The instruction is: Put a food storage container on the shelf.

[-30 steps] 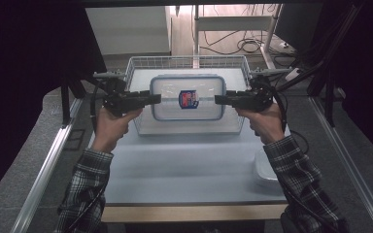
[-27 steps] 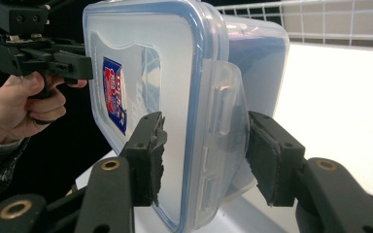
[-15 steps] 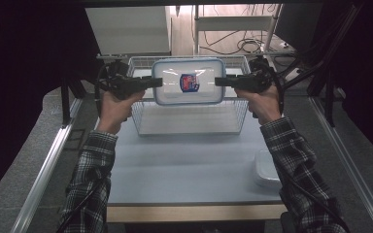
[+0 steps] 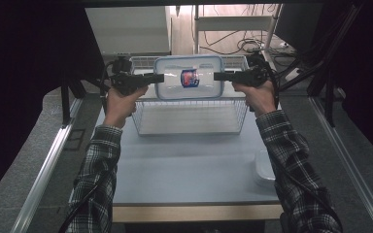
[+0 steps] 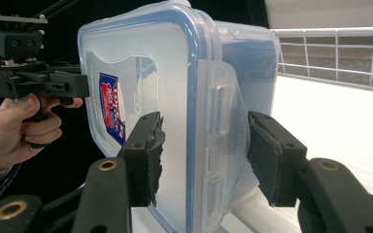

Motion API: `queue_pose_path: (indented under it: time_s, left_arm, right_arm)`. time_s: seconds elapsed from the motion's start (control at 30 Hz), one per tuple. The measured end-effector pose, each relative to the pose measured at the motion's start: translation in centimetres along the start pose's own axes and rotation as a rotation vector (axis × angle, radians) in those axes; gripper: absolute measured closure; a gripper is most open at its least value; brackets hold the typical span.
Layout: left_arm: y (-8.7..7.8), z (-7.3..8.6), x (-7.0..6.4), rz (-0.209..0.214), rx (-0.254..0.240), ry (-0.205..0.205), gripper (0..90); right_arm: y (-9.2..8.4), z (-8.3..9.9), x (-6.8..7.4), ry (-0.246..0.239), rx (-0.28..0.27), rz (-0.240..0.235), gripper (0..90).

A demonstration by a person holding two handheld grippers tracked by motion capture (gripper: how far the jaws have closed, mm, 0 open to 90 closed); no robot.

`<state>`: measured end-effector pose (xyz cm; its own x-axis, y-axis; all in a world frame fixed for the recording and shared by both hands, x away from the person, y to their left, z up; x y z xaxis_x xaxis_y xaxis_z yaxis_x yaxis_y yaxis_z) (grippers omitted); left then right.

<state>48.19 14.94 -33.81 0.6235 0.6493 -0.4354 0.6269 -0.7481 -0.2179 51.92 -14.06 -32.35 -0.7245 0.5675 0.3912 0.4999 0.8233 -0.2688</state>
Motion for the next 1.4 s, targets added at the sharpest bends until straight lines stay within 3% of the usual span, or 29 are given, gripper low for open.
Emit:
queue_pose_path:
  time_s: [0.23, 0.43, 0.5, 0.53, 0.6, 0.67, 0.77, 1.0, 1.2, 1.4]
  left_arm:
    - [0.2, 0.1, 0.1, -0.016, -0.021, 0.031, 49.9]
    - [0.2, 0.4, 0.0, -0.033, -0.019, 0.055, 48.1]
    - [0.4, 0.7, 0.0, -0.073, 0.009, 0.092, 47.4]
    - [0.7, 1.3, 0.2, -0.121, 0.049, 0.135, 51.5]
    - [0.9, 1.5, 0.3, -0.136, 0.058, 0.14, 50.5]
    - [1.0, 1.6, 0.6, -0.116, 0.038, 0.099, 49.8]
    - [1.0, 1.7, 0.7, -0.096, 0.029, 0.082, 50.8]
    - [0.8, 1.8, 0.5, -0.097, 0.041, 0.095, 51.2]
    - [1.2, 2.1, 0.7, -0.138, 0.062, 0.137, 51.3]
    - [1.3, 1.9, 0.8, -0.132, 0.03, 0.119, 49.3]
  right_arm:
    - [0.3, 0.0, -0.2, -0.009, 0.001, 0.001, 47.7]
    - [0.2, 0.1, -0.1, -0.035, 0.019, 0.031, 46.7]
    - [0.3, 0.2, -0.1, -0.04, 0.024, 0.037, 45.7]
    - [0.5, 0.4, -0.1, -0.057, 0.031, 0.05, 43.0]
    - [0.6, 0.5, -0.2, -0.057, 0.033, 0.058, 42.1]
    - [0.6, 0.6, -0.4, -0.033, 0.032, 0.055, 41.8]
    - [0.6, 0.6, -0.7, -0.02, 0.032, 0.039, 41.8]
    - [1.3, 1.1, -0.7, -0.06, 0.071, 0.088, 37.3]
    - [1.8, 1.8, -0.7, -0.103, 0.092, 0.116, 47.2]
    - [1.8, 1.6, -1.0, -0.08, 0.062, 0.108, 46.1]
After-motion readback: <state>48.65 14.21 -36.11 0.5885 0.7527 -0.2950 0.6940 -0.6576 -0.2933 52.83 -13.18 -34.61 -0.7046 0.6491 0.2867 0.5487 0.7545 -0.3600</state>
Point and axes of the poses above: each handheld gripper's, and its own axes: y roughly forward along the jaws, z roughly out of its underside, x roughly to its left, the point moved 6 cm from there along y, roughly forward along the jaws, and after that the axes turned 8 degrees about -x, right-handed, at the moved point
